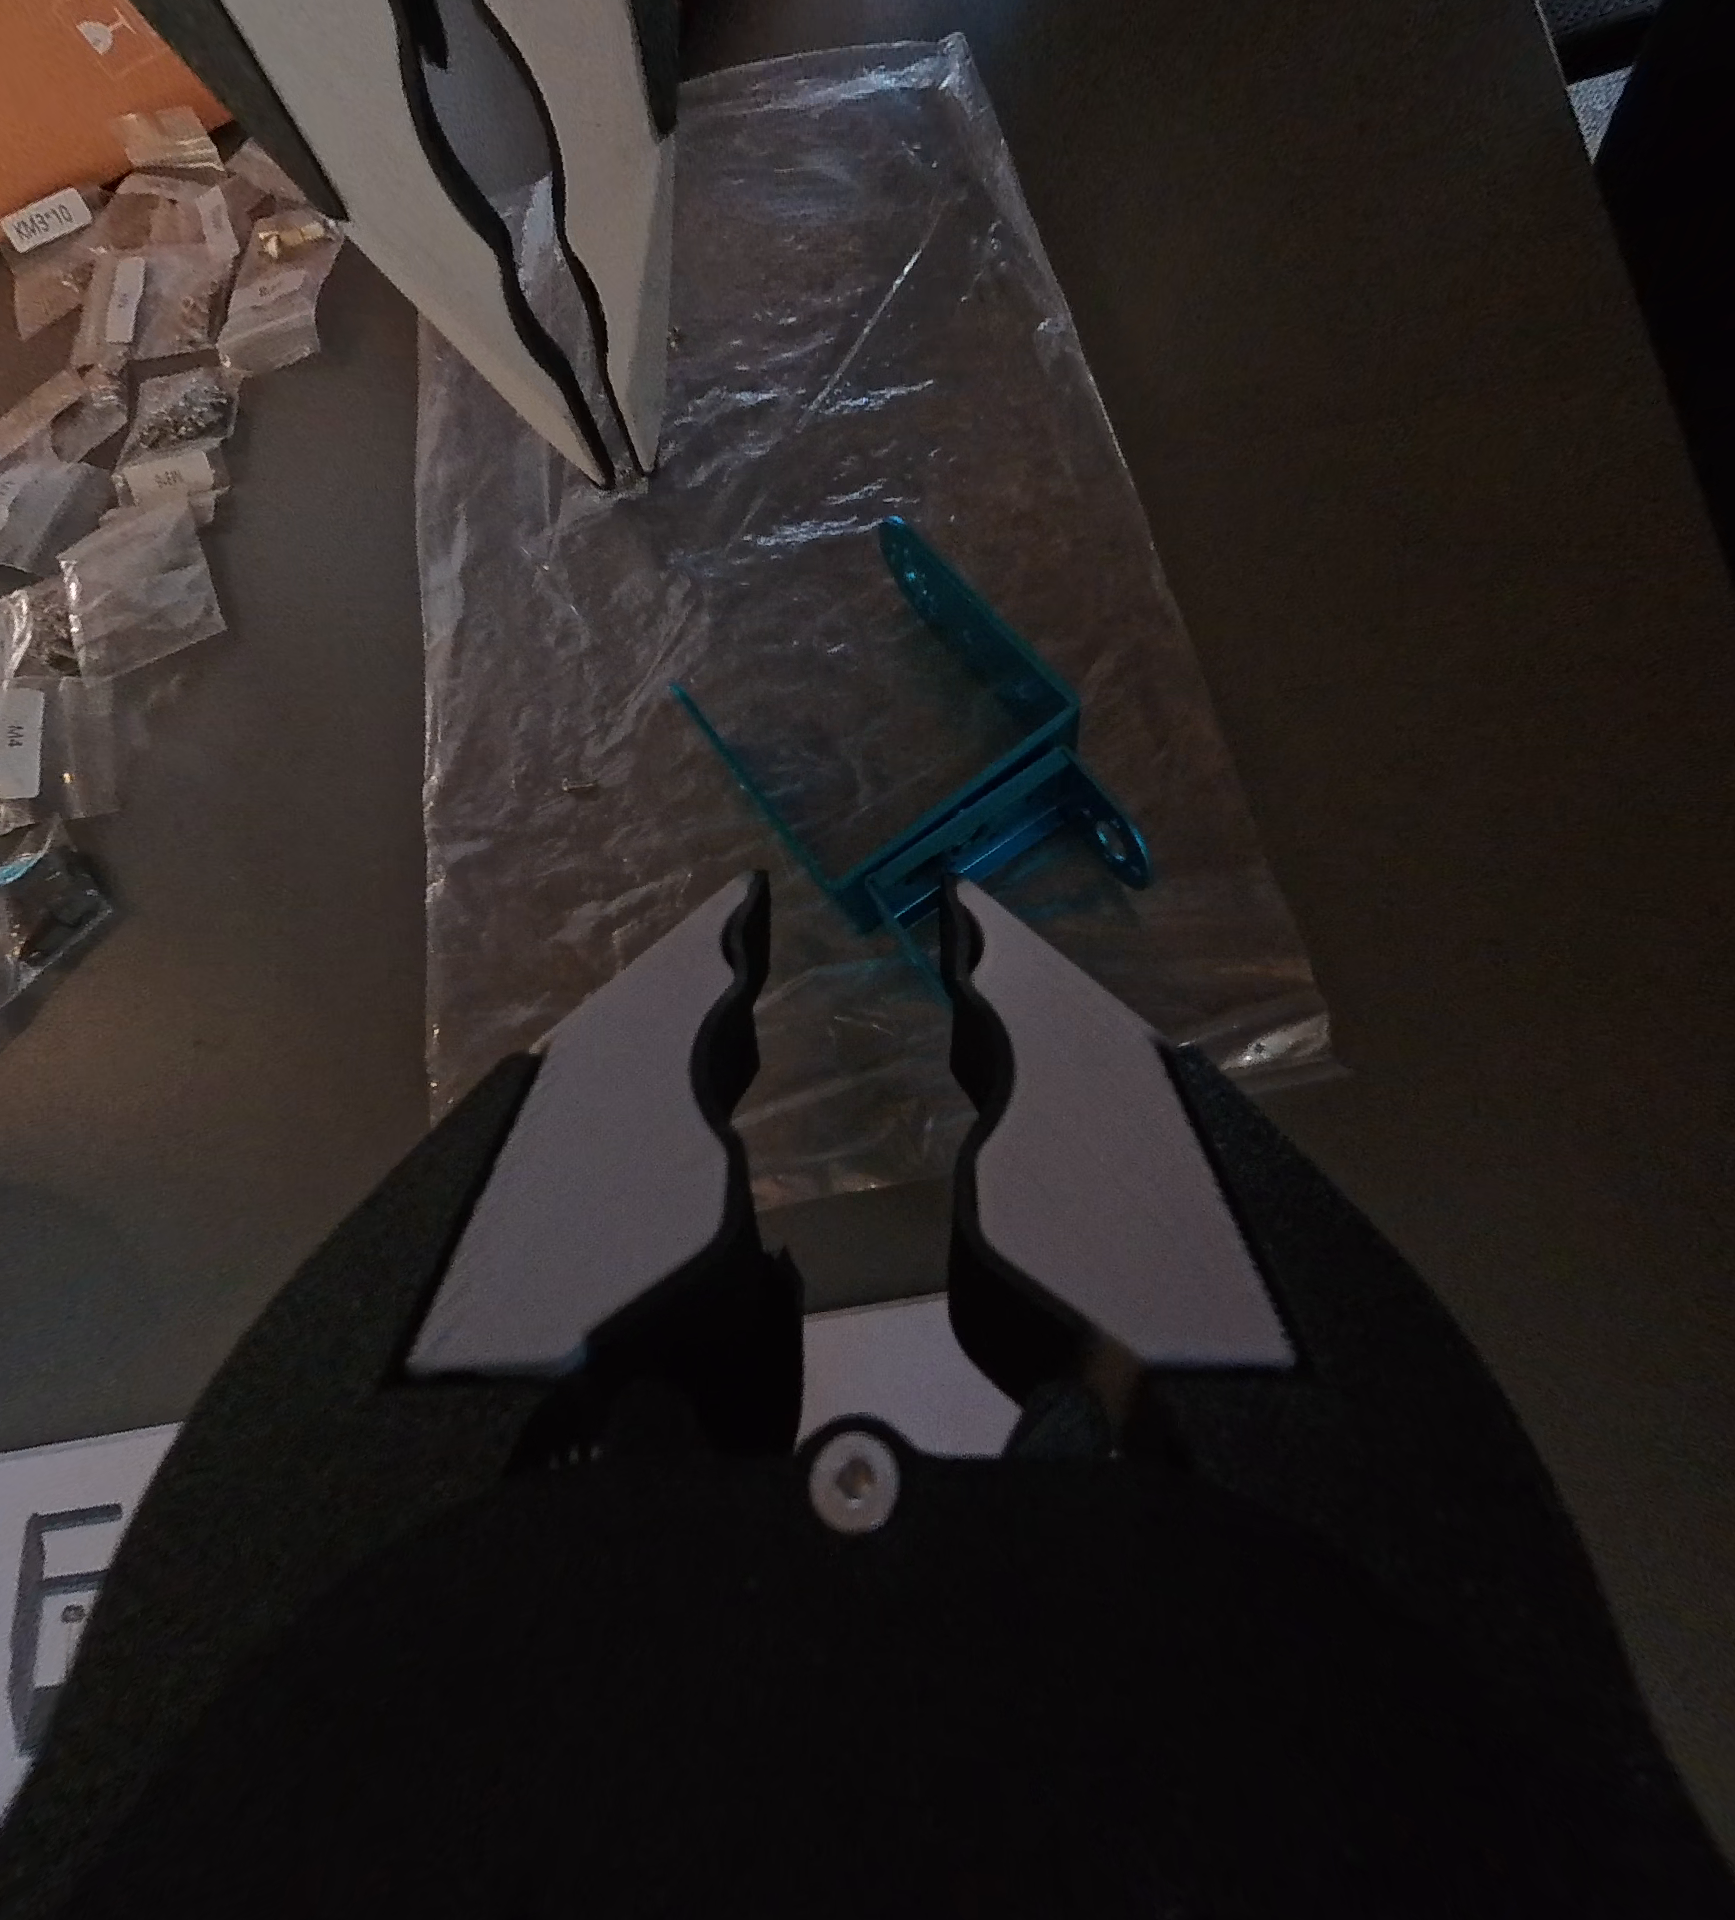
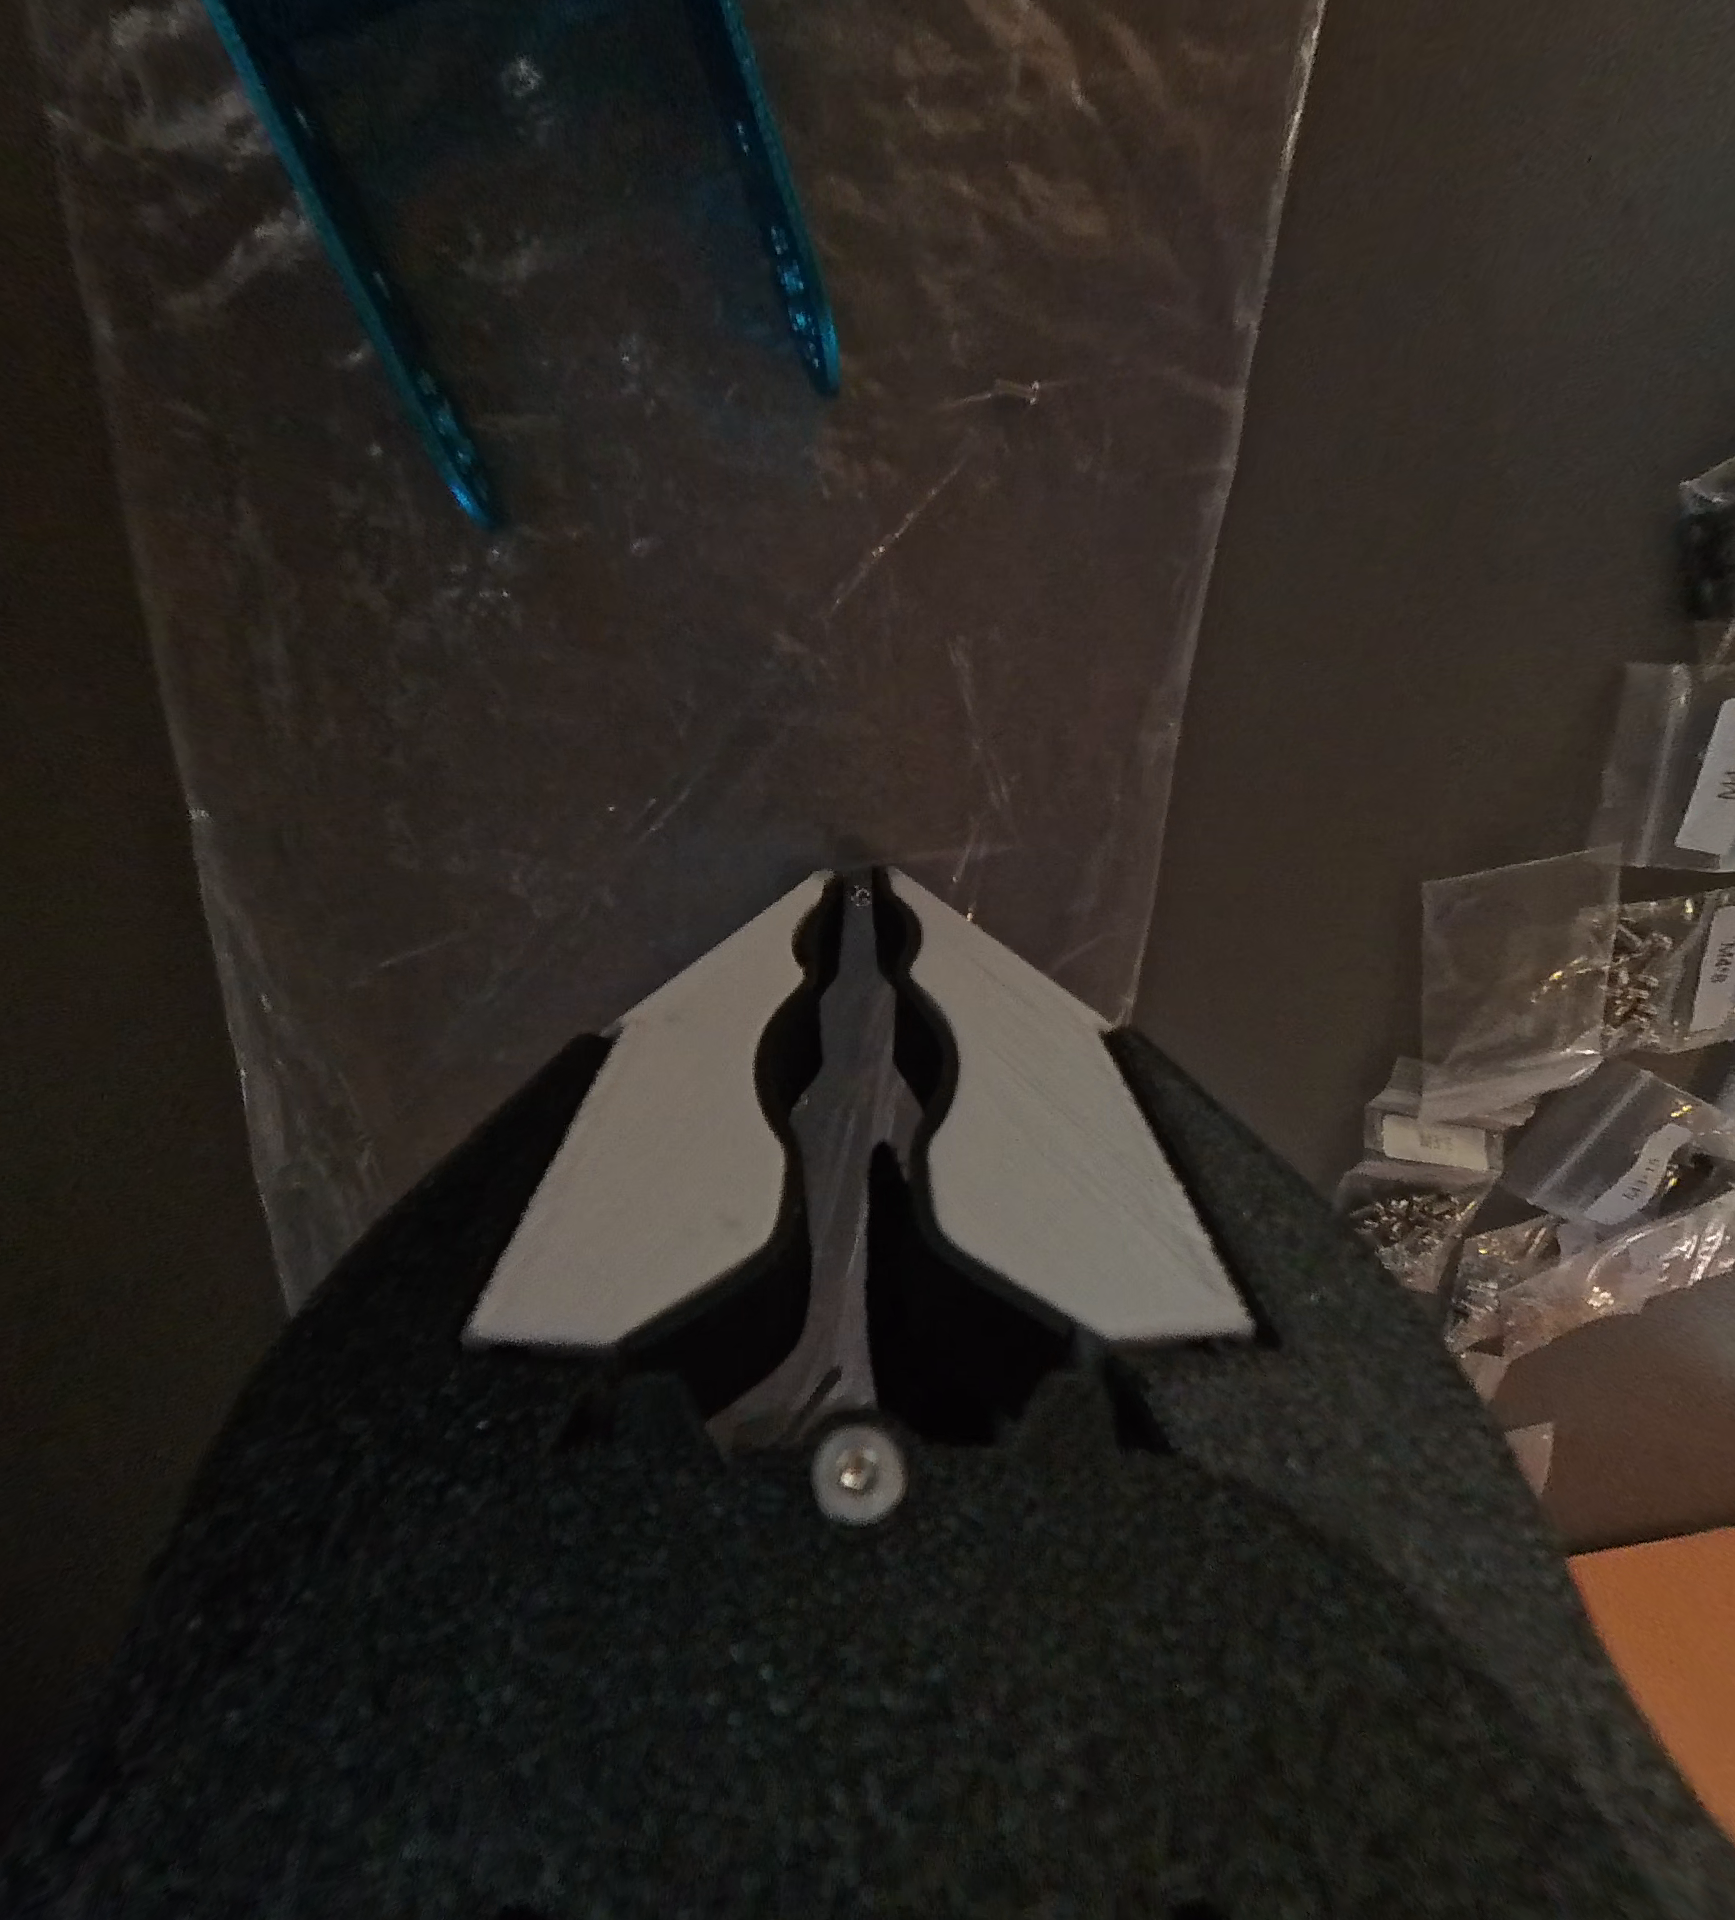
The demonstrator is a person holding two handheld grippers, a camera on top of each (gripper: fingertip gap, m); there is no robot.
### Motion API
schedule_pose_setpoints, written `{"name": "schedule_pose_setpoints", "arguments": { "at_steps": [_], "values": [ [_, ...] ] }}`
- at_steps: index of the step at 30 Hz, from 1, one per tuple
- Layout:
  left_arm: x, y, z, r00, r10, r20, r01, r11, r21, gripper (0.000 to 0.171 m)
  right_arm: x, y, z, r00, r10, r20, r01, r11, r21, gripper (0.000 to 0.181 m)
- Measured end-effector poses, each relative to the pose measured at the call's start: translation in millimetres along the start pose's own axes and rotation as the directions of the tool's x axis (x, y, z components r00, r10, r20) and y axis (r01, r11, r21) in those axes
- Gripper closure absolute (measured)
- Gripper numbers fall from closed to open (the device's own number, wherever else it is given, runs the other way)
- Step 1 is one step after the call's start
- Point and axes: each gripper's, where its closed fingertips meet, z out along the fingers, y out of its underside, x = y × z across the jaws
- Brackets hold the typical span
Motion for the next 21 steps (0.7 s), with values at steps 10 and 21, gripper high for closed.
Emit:
{"name": "schedule_pose_setpoints", "arguments": {
  "at_steps": [10, 21],
  "values": [
    [0.2, 0.6, 0.4, 1.0, 0.002, 0.0, -0.002, 1.0, -0.004, 0.14, 1.1, 2.7, -3.8, 1.0, 0.023, 0.02, -0.023, 1.0, 0.01, 0.176],
    [0.5, 0.7, 0.3, 1.0, 0.006, 0.003, -0.006, 1.0, -0.006, 0.14, -0.7, 4.2, 1.2, 0.988, 0.127, 0.093, -0.122, 0.991, -0.057, 0.17]
  ]
}}
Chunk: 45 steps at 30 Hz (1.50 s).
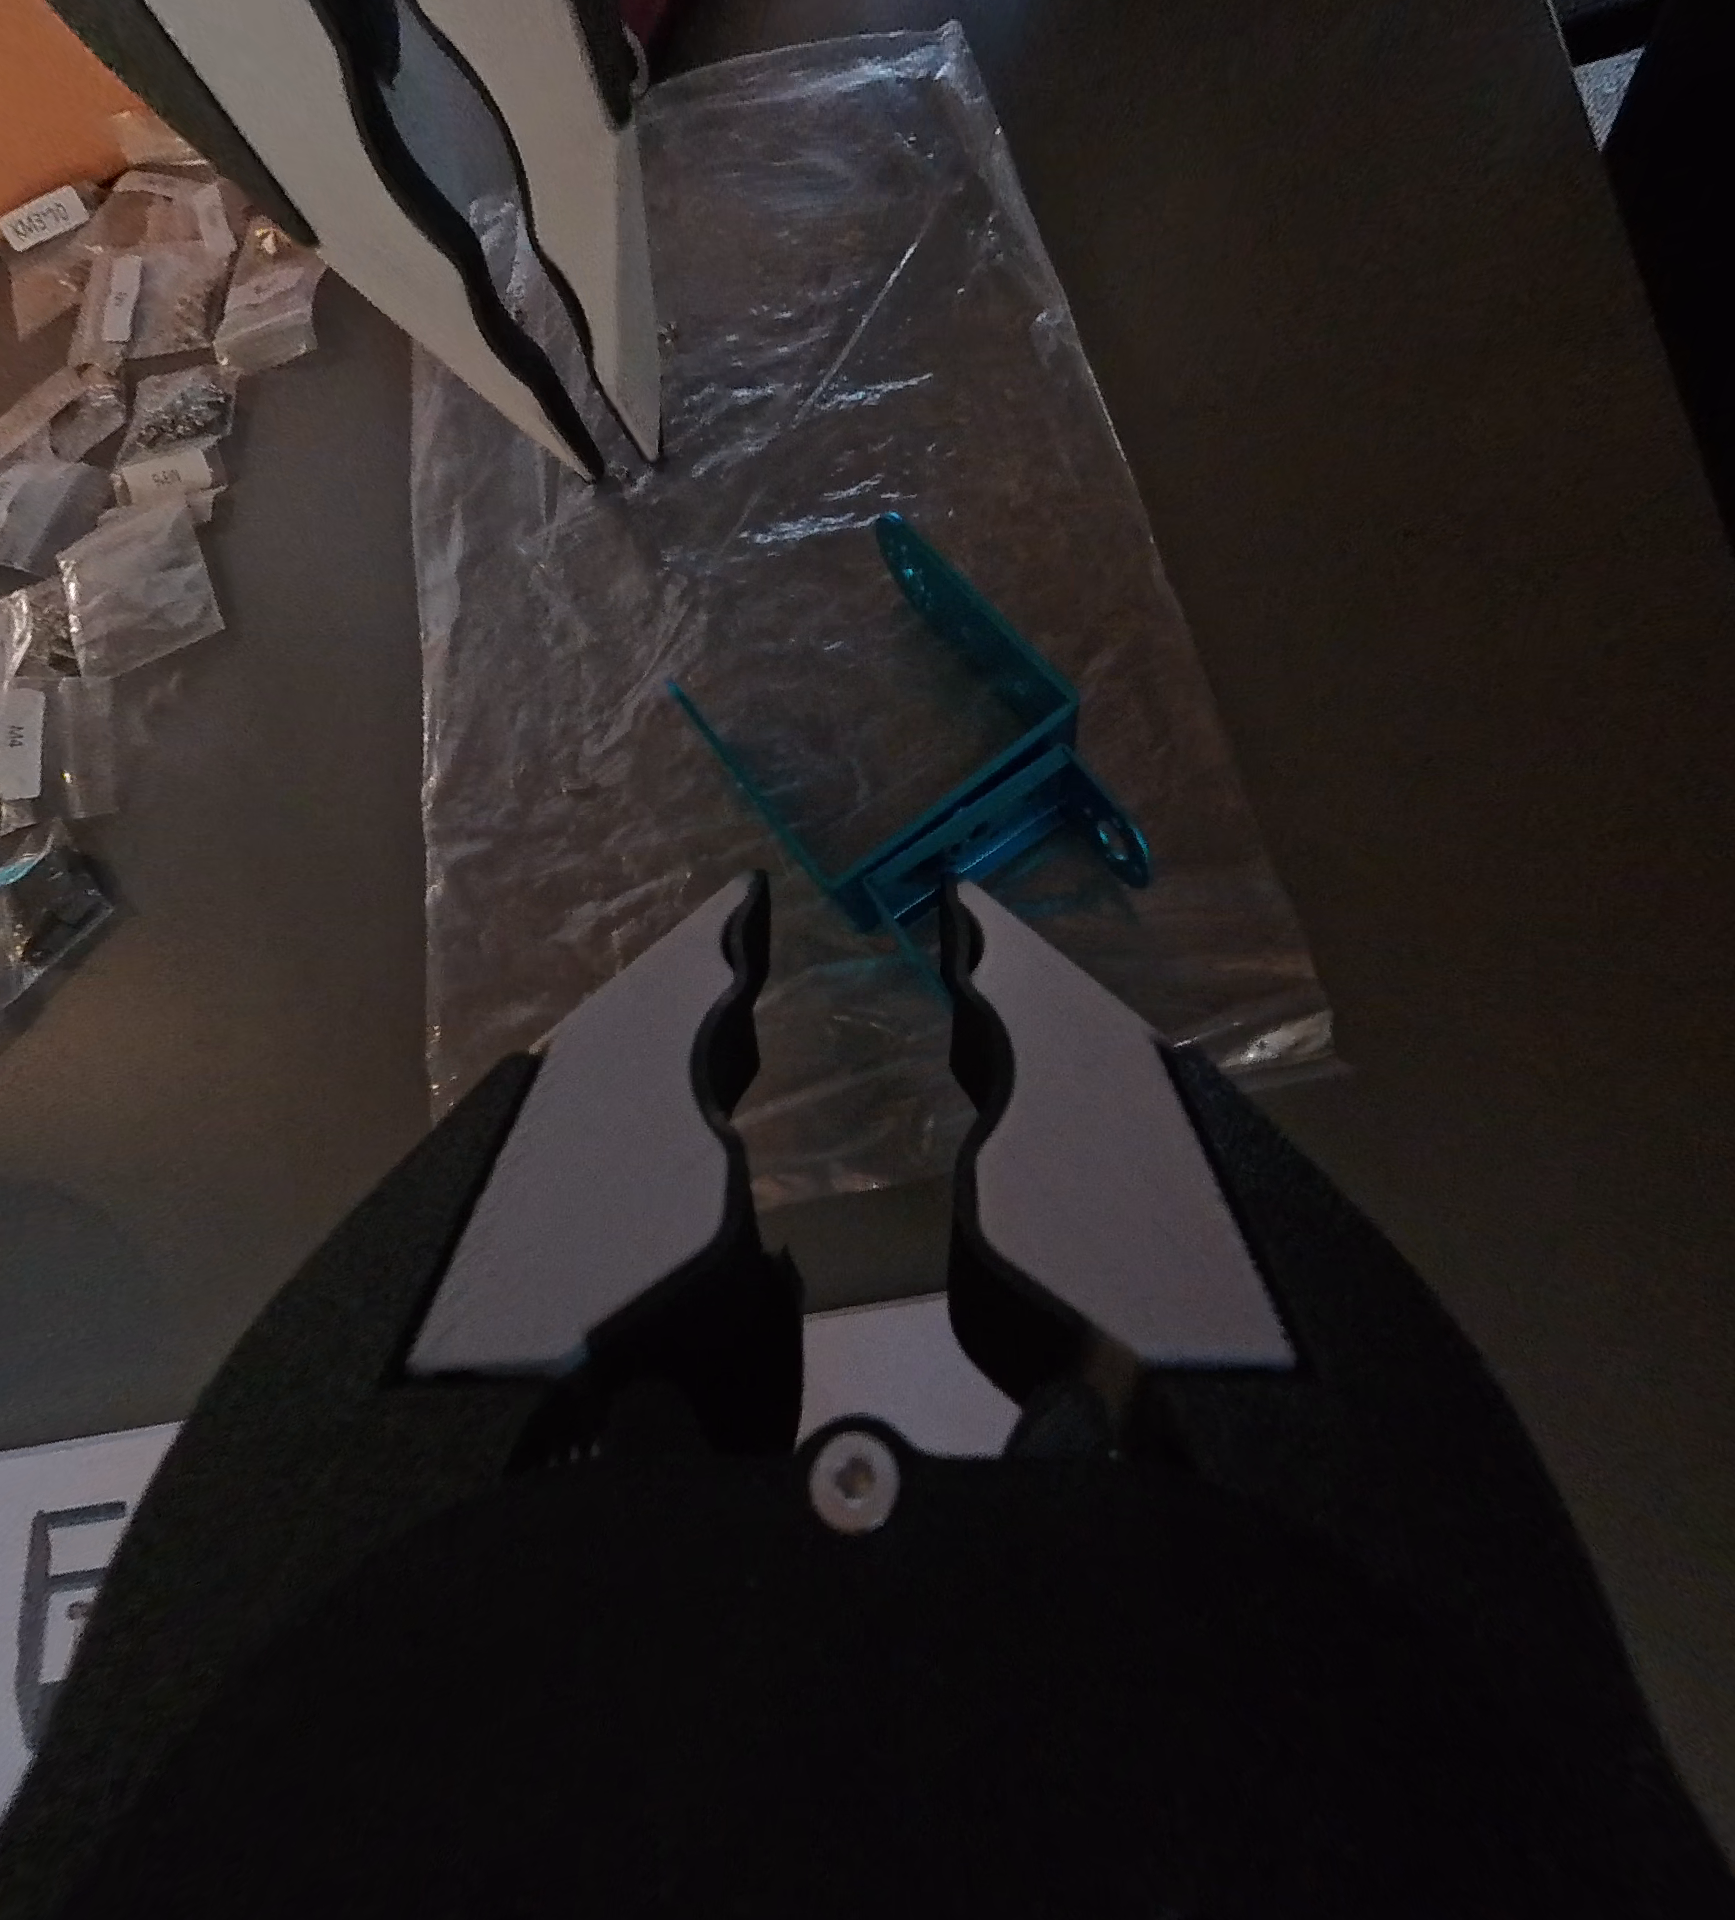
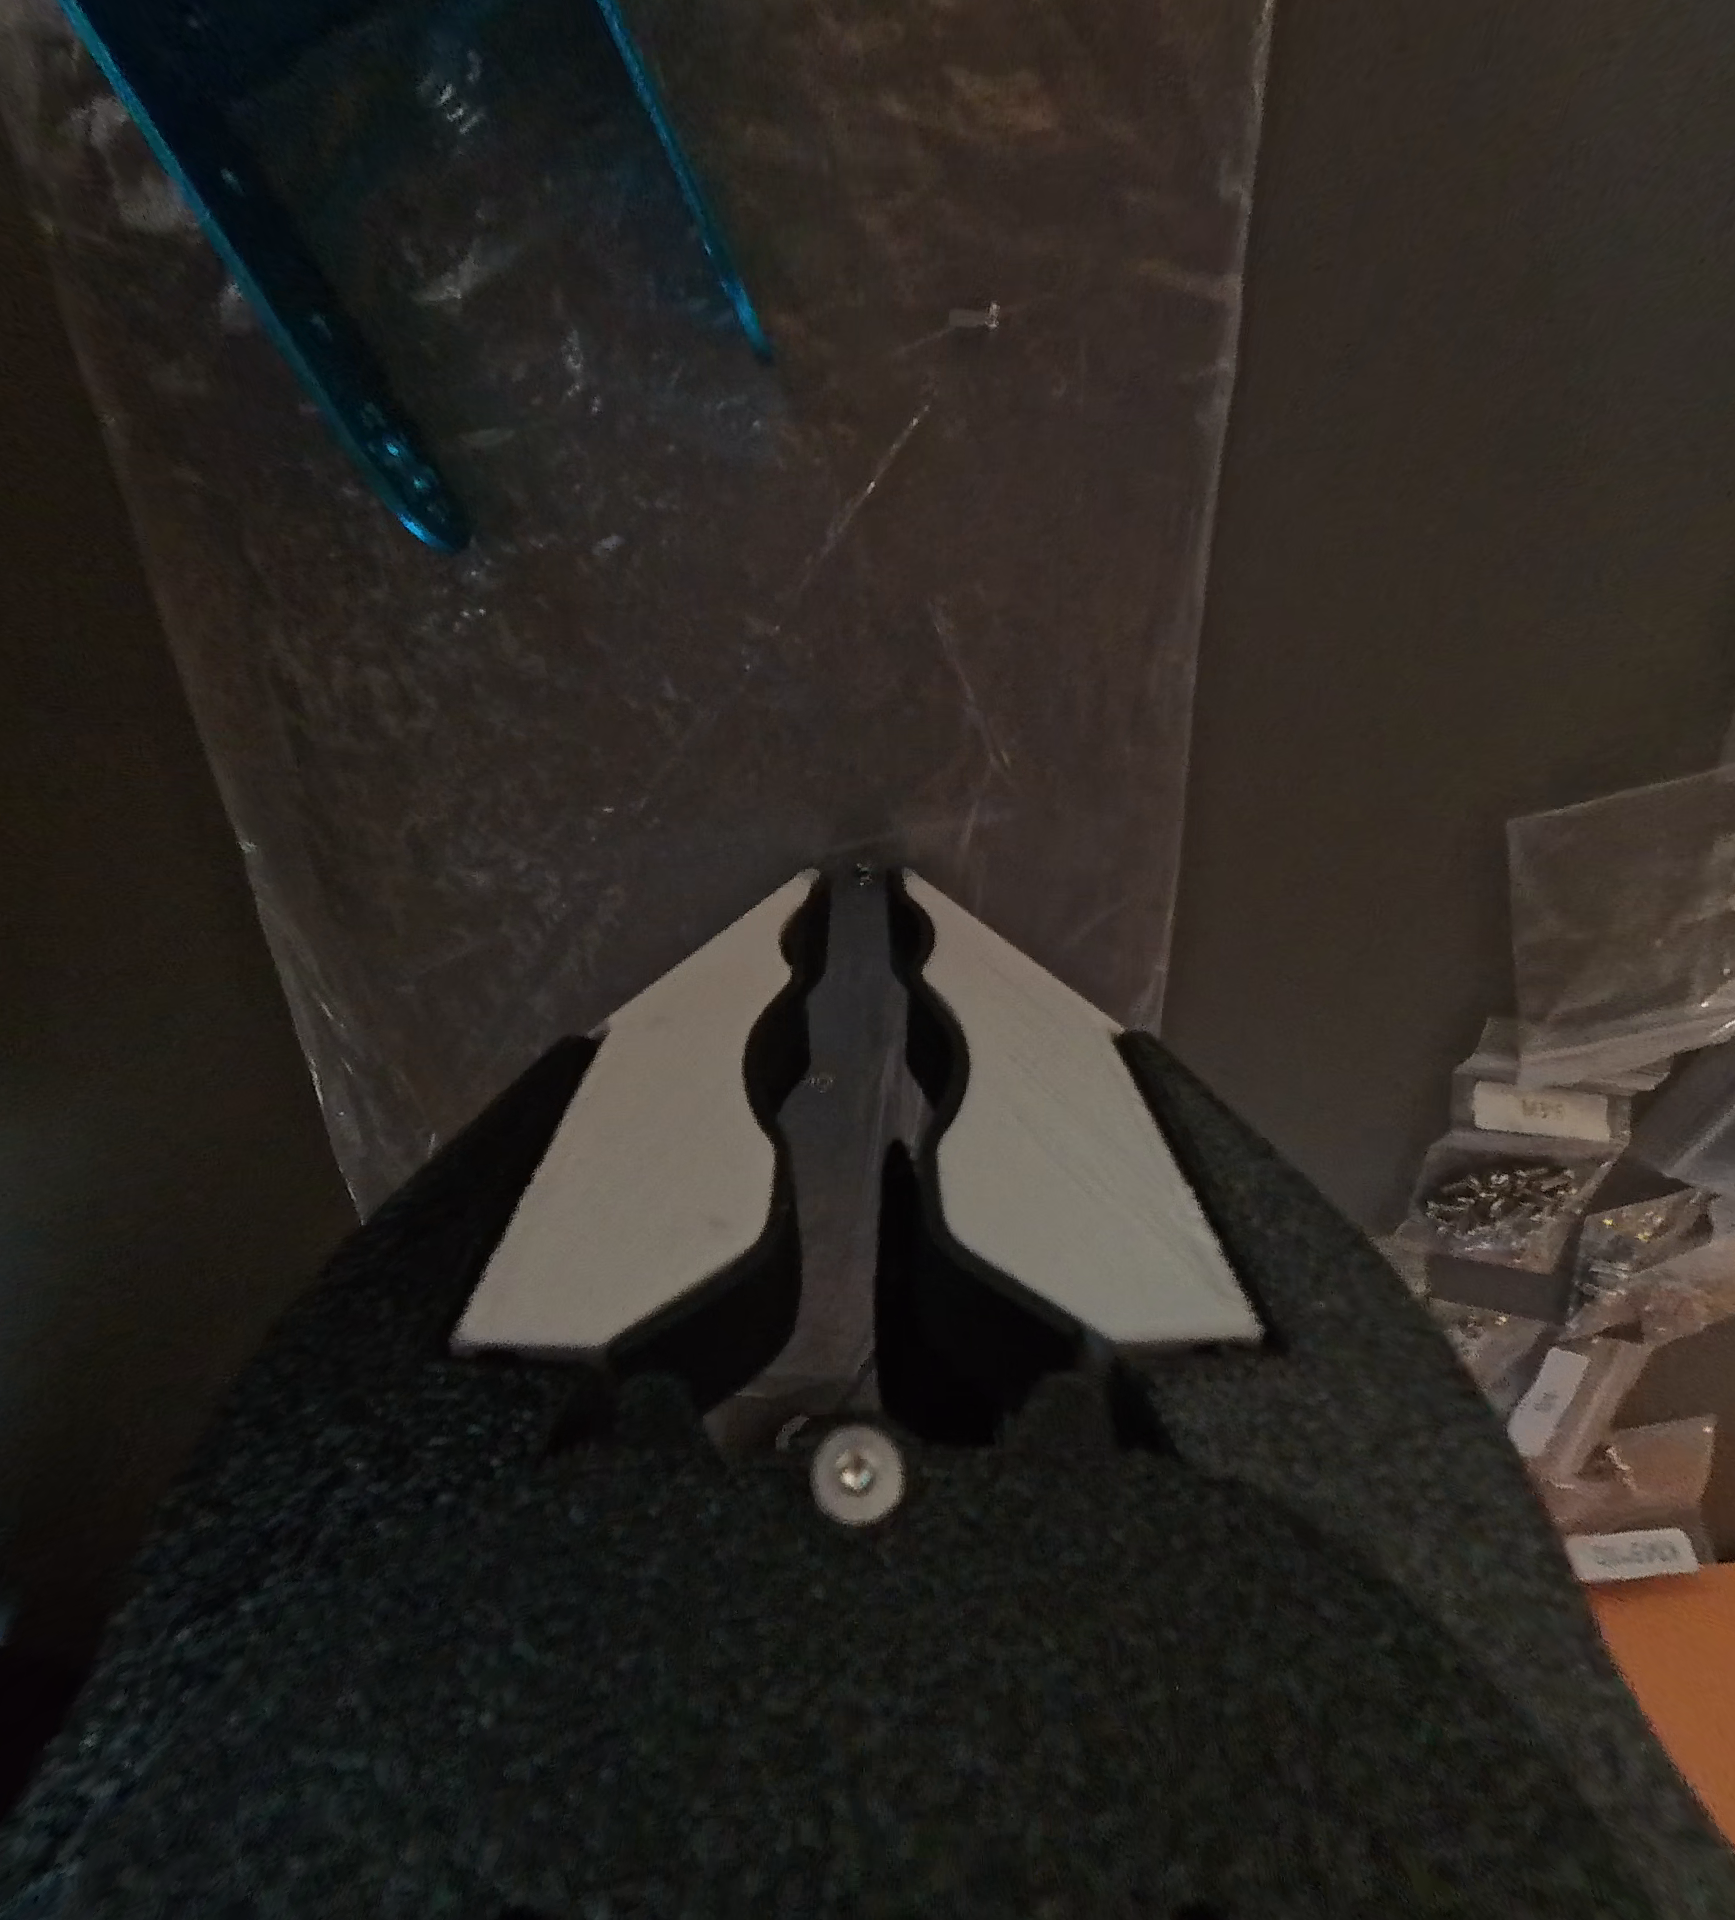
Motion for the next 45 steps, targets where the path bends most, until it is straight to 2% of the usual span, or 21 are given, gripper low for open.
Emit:
{"name": "schedule_pose_setpoints", "arguments": {
  "at_steps": [6, 12, 30, 39, 45],
  "values": [
    [0, 0, 0, 1.0, 0.001, 0.002, -0.001, 1.0, 0.0, 0.14, -1, 3, -1, 0.997, -0.057, -0.059, 0.05, 0.993, -0.102, 0.178],
    [0, 0, 0, 1.0, 0.0, 0.001, 0.0, 1.0, -0.002, 0.14, 1, 5, -1, 0.993, -0.081, -0.088, 0.069, 0.988, -0.138, 0.177],
    [0, 1, 0, 1.0, 0.002, -0.001, -0.002, 1.0, -0.005, 0.14, 1, 0, 0, 0.988, -0.127, -0.086, 0.116, 0.984, -0.132, 0.176],
    [0, 0, 0, 1.0, 0.002, -0.001, -0.002, 1.0, -0.004, 0.14, -8, -5, -2, 0.993, -0.118, -0.027, 0.115, 0.989, -0.09, 0.174],
    [0, 1, 0, 1.0, 0.002, -0.002, -0.002, 1.0, -0.006, 0.139, -3, -3, -4, 0.993, -0.108, -0.053, 0.103, 0.99, -0.097, 0.176]
  ]
}}
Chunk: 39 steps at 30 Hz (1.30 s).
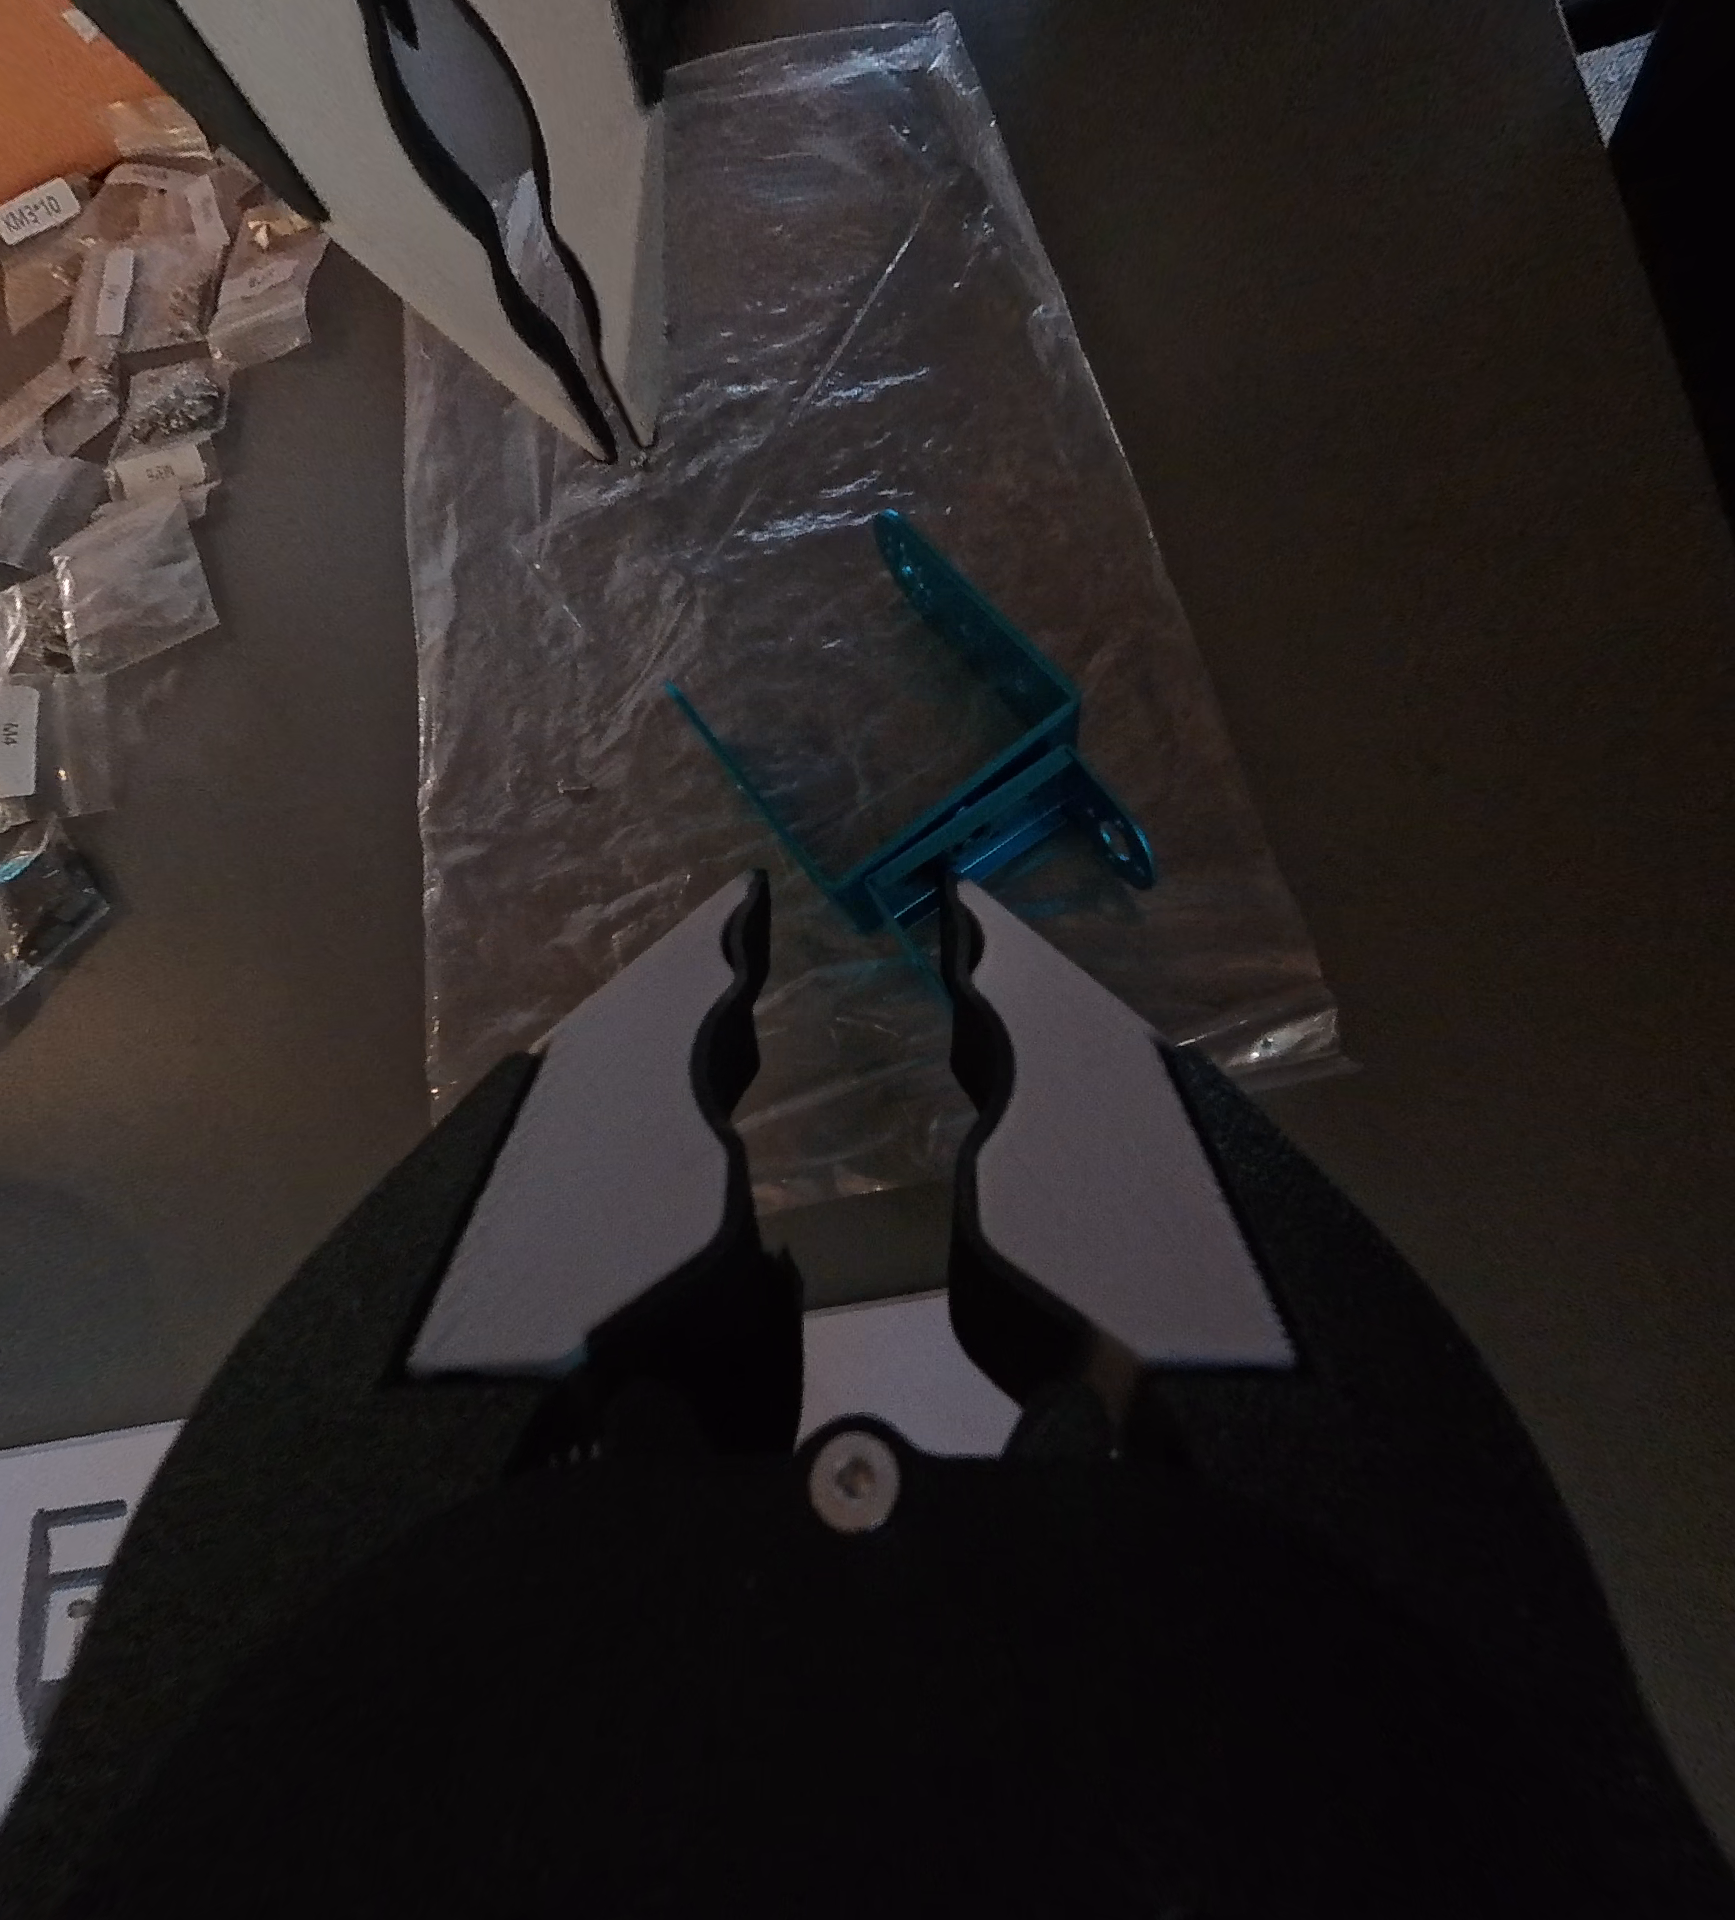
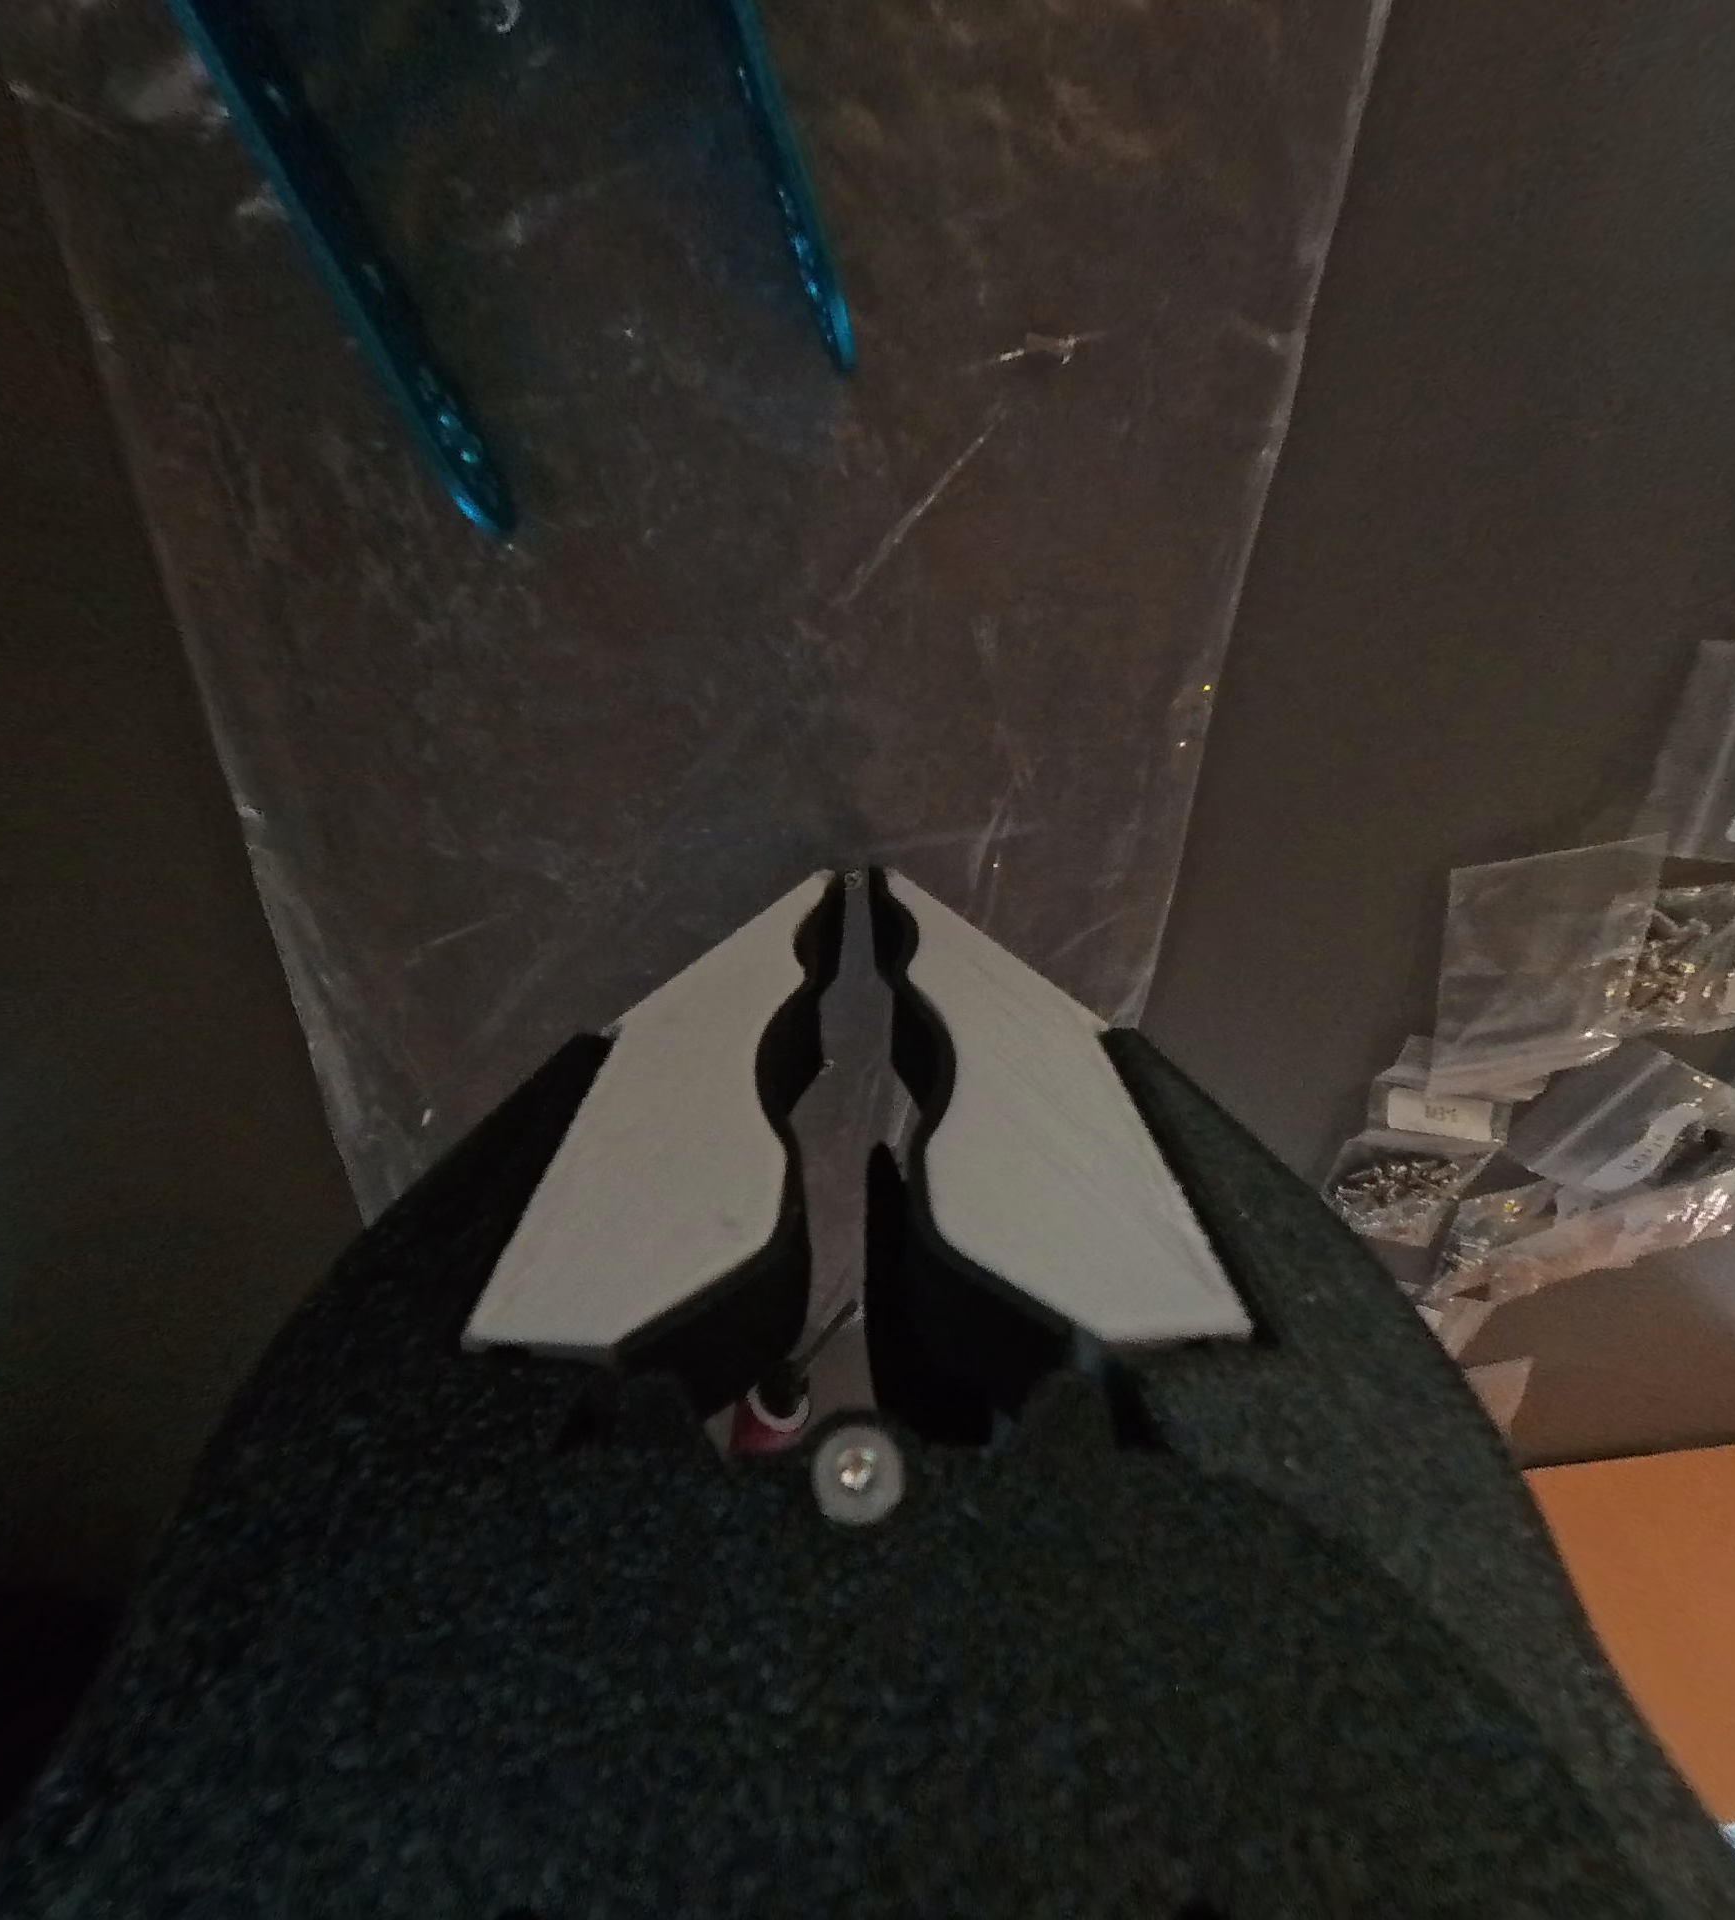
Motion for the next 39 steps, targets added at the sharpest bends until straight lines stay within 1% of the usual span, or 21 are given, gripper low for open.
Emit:
{"name": "schedule_pose_setpoints", "arguments": {
  "at_steps": [11, 15, 18, 21, 24, 26, 28, 31, 33, 36, 39],
  "values": [
    [0, 0, 0, 1.0, 0.002, 0.0, -0.002, 1.0, -0.002, 0.139, -2, 2, 5, 1.0, 0.009, 0.027, -0.009, 1.0, -0.004, 0.178],
    [0, 0, 0, 1.0, -0.002, 0.0, 0.002, 1.0, -0.001, 0.14, -2, 2, 4, 1.0, -0.012, 0.02, 0.012, 1.0, 0.008, 0.179],
    [-1, 0, 0, 1.0, -0.004, 0.003, 0.004, 1.0, 0.001, 0.14, -1, 1, 1, 1.0, -0.017, 0.014, 0.016, 0.999, 0.047, 0.181],
    [-1, 0, 0, 1.0, -0.005, 0.004, 0.005, 1.0, 0.0, 0.139, -2, -3, -6, 0.999, -0.003, 0.042, -0.003, 0.992, 0.127, 0.181],
    [-1, 0, 0, 1.0, -0.007, 0.003, 0.007, 1.0, -0.001, 0.14, 3, 4, -3, 1.0, 0.006, 0.025, -0.009, 0.994, 0.113, 0.181],
    [-2, 0, 0, 1.0, -0.01, 0.002, 0.01, 1.0, -0.001, 0.14, -1, 3, -2, 0.999, 0.007, 0.042, -0.012, 0.993, 0.121, 0.181],
    [-2, 0, 0, 1.0, -0.013, 0.001, 0.013, 1.0, -0.001, 0.139, -2, 3, 0, 0.999, 0.006, 0.037, -0.01, 0.994, 0.104, 0.176],
    [-2, 1, 0, 1.0, -0.012, 0.001, 0.012, 1.0, -0.002, 0.139, -1, 3, 2, 1.0, 0.001, 0.024, -0.003, 0.997, 0.077, 0.173],
    [-2, 1, 0, 1.0, -0.011, 0.001, 0.011, 1.0, -0.002, 0.139, -3, 3, 4, 0.999, -0.01, 0.043, 0.007, 0.998, 0.06, 0.173],
    [-1, 1, 0, 1.0, -0.009, 0.0, 0.009, 1.0, -0.003, 0.139, -3, -2, 5, 0.996, 0.002, 0.084, -0.008, 0.998, 0.069, 0.175],
    [-1, 1, 0, 1.0, -0.008, 0.002, 0.008, 1.0, -0.003, 0.139, -3, -1, 5, 0.997, -0.006, 0.082, 0.004, 1.0, 0.021, 0.175]
  ]
}}
